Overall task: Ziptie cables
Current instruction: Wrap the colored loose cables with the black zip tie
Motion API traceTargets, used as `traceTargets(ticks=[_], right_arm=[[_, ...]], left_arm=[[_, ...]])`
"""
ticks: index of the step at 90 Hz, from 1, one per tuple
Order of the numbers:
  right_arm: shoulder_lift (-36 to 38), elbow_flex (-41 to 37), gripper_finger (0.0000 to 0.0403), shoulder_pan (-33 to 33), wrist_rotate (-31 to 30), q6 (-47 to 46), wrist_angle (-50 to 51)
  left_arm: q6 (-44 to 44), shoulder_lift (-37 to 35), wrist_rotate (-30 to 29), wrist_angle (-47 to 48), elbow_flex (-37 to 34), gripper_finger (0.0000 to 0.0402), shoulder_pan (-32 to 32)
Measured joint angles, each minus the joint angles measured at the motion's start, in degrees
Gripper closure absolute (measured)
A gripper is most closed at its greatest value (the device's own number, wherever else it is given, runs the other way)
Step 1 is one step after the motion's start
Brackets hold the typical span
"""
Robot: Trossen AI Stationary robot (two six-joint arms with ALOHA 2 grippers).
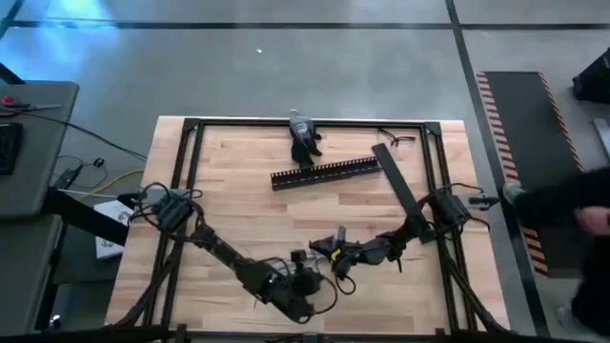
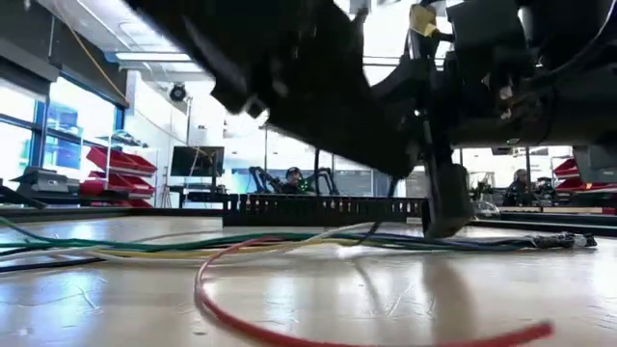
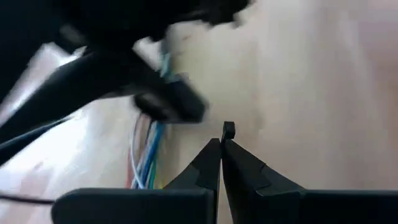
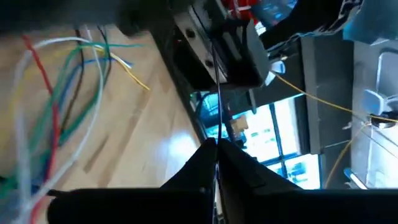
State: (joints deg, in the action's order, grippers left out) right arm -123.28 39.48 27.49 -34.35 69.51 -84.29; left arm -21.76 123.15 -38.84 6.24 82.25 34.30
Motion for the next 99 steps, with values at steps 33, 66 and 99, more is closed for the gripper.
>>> traceTargets(ticks=[33, 66, 99], right_arm=[[0.0, 0.2, 0.0403, 0.1, 6.1, -2.8, 1.6], [0.0, 1.2, 0.0403, -0.9, 5.3, -5.1, 3.4], [-0.2, 0.0, 0.0403, -2.3, 4.9, -7.6, 3.6]], left_arm=[[-4.9, -10.7, 1.6, -20.6, -18.8, 0.0401, -0.8], [-5.4, -10.9, 11.0, -33.7, -25.1, 0.0401, -3.6], [-5.1, -10.9, 9.7, -36.5, -25.1, 0.0401, -2.8]])
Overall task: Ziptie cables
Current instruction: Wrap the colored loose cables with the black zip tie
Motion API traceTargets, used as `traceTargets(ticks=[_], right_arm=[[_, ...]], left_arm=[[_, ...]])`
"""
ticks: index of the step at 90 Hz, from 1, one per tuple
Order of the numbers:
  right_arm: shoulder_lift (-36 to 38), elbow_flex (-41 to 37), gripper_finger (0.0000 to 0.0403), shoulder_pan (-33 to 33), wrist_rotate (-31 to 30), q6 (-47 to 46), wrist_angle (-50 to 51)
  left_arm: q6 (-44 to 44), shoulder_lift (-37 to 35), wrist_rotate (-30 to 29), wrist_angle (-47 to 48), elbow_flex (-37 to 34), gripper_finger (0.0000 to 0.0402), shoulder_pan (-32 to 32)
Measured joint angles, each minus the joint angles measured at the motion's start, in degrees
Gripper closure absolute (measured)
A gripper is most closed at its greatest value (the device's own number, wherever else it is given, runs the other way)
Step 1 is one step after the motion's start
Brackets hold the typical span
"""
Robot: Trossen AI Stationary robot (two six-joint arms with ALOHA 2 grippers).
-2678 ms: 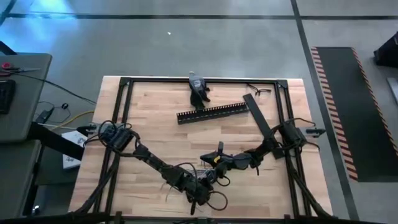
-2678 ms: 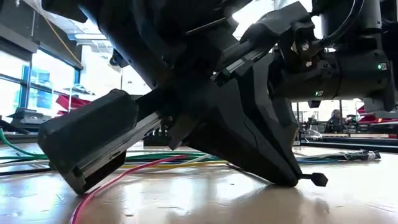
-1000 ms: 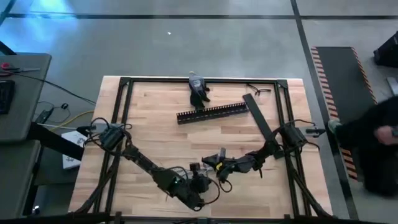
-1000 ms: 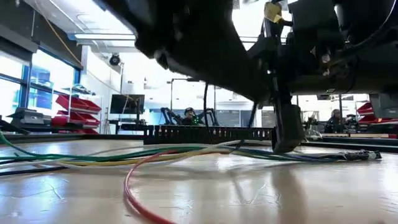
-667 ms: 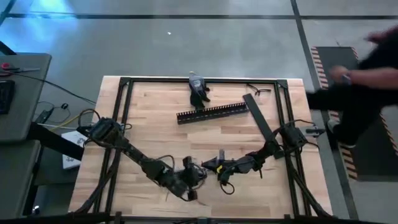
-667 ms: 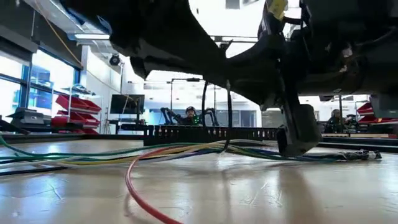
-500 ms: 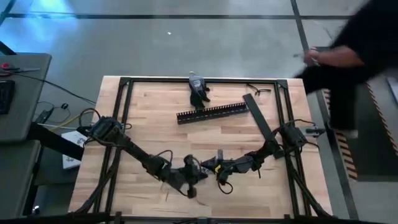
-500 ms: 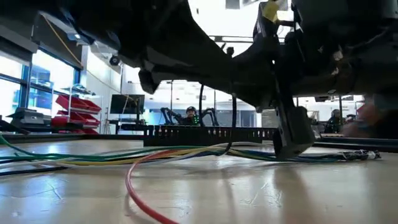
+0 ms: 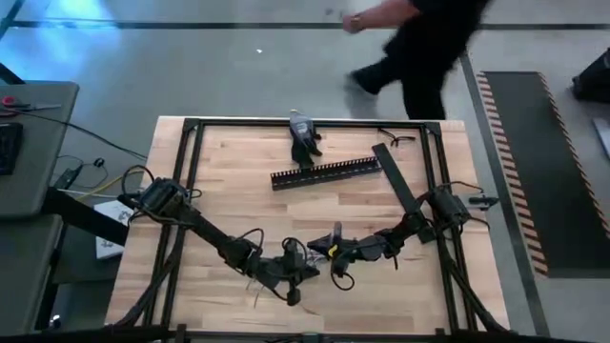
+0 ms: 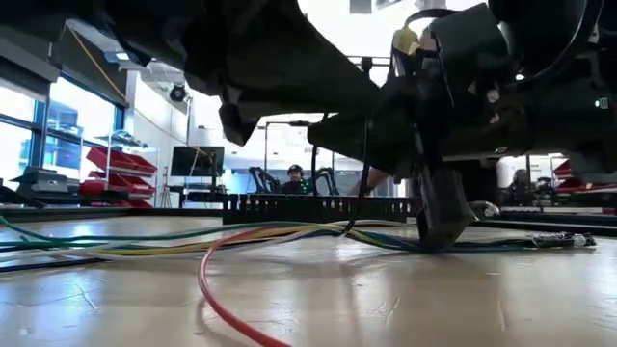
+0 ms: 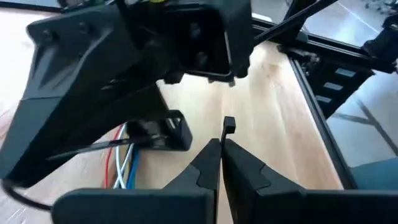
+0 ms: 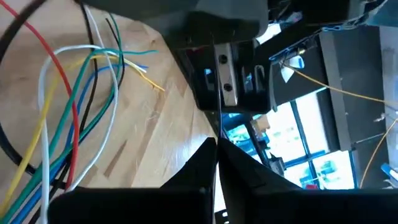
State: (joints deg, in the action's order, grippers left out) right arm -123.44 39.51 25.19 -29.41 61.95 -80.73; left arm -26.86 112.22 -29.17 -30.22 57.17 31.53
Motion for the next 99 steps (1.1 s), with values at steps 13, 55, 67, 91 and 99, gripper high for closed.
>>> traceTargets(ticks=[13, 55, 67, 91, 99], right_arm=[[0.0, 0.0, 0.0403, 0.8, -0.8, 0.4, 0.3], [-0.1, 0.0, 0.0403, 1.6, -1.9, 1.8, -0.6], [-0.1, 0.5, 0.0403, 2.3, -3.2, 3.1, -0.5], [-0.1, 1.6, 0.0403, 3.4, -4.6, 3.9, 1.3], [-0.1, 1.6, 0.0403, 3.7, -4.7, 4.1, 1.3]], left_arm=[[0.0, 0.0, -0.4, 0.1, 0.0, 0.0401, 0.3], [-0.6, -0.3, -4.8, 2.5, 0.0, 0.0401, 1.8], [-1.0, -0.3, -5.7, 2.6, 0.0, 0.0401, 1.9], [-1.2, -0.3, -5.7, 2.6, 0.0, 0.0401, 1.9], [-1.4, -0.3, -5.7, 2.6, 0.0, 0.0402, 1.9]])
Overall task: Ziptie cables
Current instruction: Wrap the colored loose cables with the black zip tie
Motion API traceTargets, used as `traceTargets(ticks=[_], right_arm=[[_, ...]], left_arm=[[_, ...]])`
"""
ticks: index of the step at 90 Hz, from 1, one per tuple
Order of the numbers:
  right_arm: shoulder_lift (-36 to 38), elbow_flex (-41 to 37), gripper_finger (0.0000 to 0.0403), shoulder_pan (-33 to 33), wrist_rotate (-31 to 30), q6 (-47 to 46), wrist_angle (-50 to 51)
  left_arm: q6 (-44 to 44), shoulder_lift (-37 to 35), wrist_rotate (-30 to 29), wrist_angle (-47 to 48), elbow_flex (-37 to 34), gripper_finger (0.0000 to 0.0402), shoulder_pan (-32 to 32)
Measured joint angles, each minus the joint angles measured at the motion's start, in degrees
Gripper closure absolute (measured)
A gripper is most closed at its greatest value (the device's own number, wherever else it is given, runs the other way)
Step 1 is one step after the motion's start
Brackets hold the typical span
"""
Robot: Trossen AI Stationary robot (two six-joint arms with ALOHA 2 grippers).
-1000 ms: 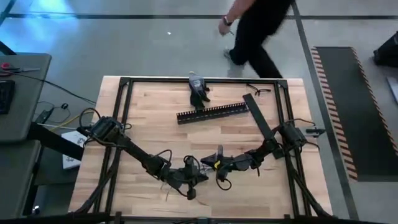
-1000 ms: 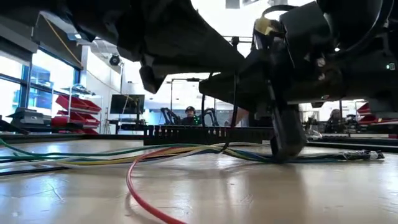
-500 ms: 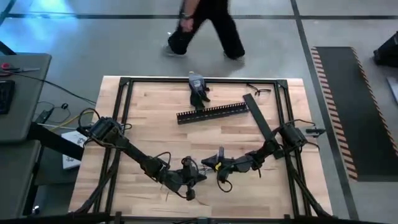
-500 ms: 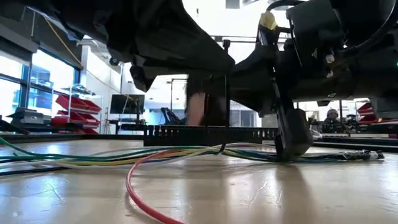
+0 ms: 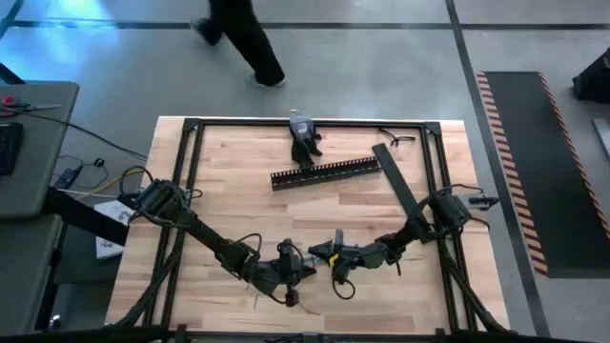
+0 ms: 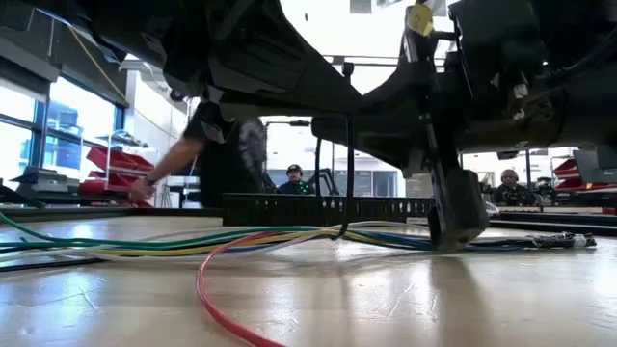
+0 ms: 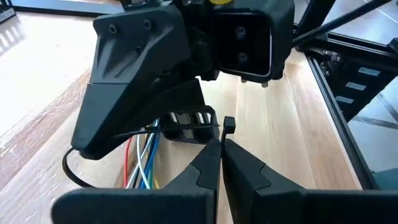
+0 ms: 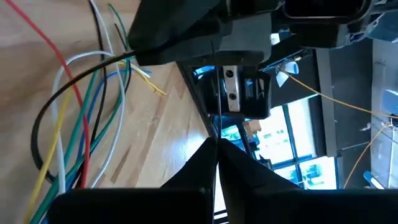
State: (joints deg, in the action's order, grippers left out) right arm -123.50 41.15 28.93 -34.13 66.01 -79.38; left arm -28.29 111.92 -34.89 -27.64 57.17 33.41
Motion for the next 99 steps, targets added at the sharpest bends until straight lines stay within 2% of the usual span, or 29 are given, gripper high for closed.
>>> traceTargets(ticks=[45, 65, 99], right_arm=[[0.0, 0.0, 0.0403, 0.5, -0.7, 2.0, -0.1], [0.0, 0.0, 0.0403, 0.4, -2.2, 2.6, -0.1], [0.0, 0.0, 0.0403, 0.5, -3.0, 3.6, 0.2]], left_arm=[[-0.2, 0.0, -0.3, 0.0, 0.0, 0.0402, 0.0], [-5.9, 0.0, 0.1, 1.4, 0.0, 0.0402, -1.1], [-7.6, 0.0, 0.1, 1.6, 0.0, 0.0402, -1.6]])
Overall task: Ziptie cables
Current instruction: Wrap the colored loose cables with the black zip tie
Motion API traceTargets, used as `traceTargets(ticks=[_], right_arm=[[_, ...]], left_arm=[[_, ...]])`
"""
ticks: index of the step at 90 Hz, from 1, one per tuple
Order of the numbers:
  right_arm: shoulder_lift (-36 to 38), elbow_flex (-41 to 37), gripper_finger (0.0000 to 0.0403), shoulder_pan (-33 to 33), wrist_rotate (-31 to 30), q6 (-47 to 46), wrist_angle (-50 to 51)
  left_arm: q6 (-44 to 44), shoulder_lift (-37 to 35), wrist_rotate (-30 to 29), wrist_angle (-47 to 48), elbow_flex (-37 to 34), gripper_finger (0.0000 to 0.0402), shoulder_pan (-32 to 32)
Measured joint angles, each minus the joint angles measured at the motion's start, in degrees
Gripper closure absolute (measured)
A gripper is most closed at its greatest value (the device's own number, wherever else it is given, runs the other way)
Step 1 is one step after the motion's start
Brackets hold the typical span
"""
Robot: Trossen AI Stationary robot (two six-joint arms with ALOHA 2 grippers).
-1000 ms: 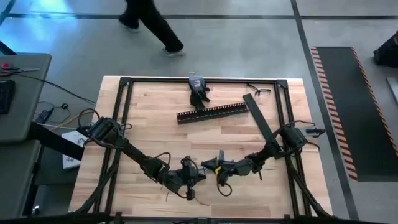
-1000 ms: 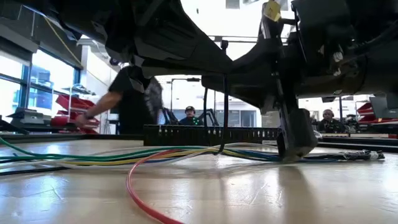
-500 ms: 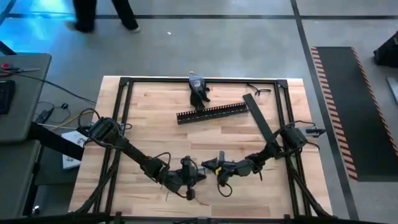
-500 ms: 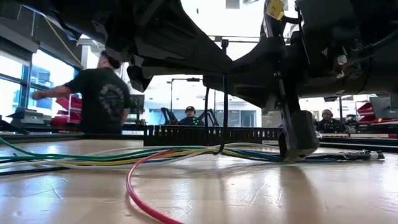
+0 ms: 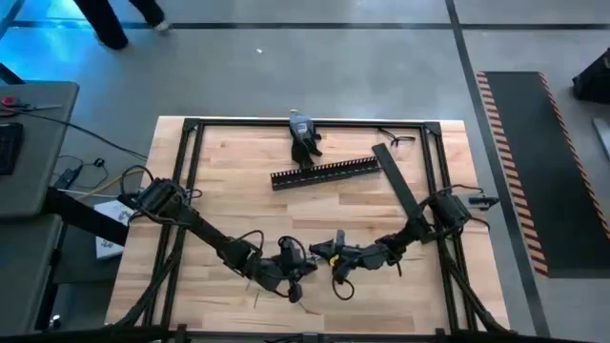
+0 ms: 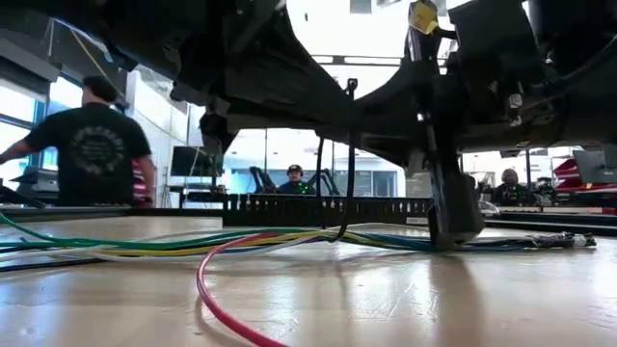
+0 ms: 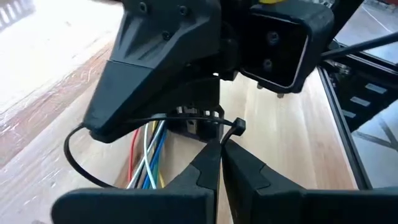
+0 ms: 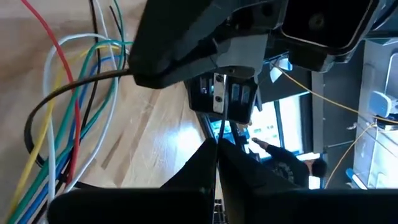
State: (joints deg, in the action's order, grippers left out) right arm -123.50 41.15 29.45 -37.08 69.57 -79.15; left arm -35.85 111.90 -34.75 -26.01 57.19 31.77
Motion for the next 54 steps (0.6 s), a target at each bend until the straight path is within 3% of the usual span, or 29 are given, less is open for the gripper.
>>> traceTargets(ticks=[54], right_arm=[[0.2, 0.1, 0.0403, 1.3, -0.7, 1.0, 2.3]], left_arm=[[-2.5, 0.0, 1.3, 0.3, 0.0, 0.0402, 0.4]])
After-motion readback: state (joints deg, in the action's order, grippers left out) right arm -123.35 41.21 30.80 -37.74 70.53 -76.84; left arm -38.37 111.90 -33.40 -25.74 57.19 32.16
